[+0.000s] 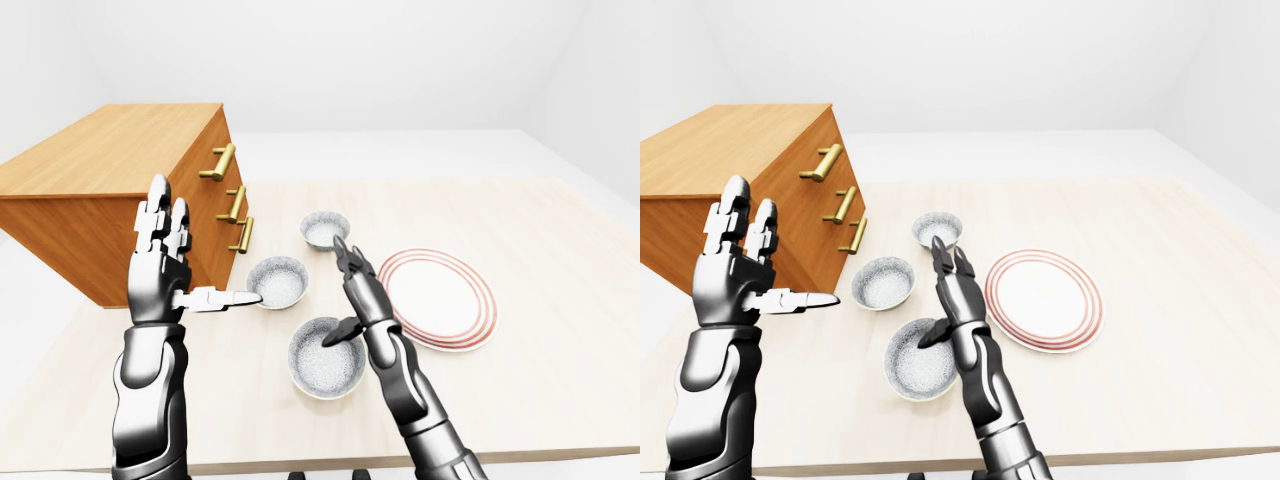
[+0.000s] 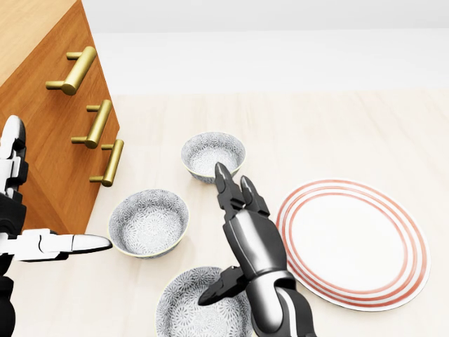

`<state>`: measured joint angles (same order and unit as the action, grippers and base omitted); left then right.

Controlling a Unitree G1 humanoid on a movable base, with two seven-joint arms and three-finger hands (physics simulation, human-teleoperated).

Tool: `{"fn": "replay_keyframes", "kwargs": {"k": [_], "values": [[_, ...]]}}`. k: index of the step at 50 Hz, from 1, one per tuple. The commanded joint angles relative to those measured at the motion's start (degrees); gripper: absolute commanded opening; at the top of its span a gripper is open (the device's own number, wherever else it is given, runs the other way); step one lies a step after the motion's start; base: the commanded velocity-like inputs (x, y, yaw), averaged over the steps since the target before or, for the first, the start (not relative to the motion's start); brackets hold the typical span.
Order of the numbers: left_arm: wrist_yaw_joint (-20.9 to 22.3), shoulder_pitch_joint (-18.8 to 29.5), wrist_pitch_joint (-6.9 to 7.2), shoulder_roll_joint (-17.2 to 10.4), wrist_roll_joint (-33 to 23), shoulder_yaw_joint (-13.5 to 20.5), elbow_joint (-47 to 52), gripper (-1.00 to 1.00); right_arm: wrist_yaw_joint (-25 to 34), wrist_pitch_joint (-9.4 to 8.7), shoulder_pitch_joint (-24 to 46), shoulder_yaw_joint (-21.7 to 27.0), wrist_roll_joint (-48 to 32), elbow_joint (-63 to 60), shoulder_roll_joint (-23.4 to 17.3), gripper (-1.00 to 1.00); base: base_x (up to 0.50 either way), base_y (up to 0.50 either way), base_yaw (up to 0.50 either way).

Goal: Put the bowl at the front on the plate.

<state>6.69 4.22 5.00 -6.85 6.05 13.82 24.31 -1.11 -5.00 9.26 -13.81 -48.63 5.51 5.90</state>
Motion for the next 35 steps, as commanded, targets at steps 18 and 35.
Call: {"fn": "replay_keyframes", "kwargs": {"k": [18, 35], "values": [[-0.02, 0.25, 0.00, -0.11, 0.20, 0.11, -0.23, 1.00, -1.46, 0.00, -0.61, -0.13, 2.87, 4.83, -0.06, 1.00, 0.00, 0.00, 0.00], [-0.11, 0.10, 0.00, -0.02, 0.25, 0.01, 0.73, 1.00, -4.90, 0.00, 0.46, 0.74, 4.28, 12.02, -0.13, 1.00, 0.00, 0.00, 0.00]]}}
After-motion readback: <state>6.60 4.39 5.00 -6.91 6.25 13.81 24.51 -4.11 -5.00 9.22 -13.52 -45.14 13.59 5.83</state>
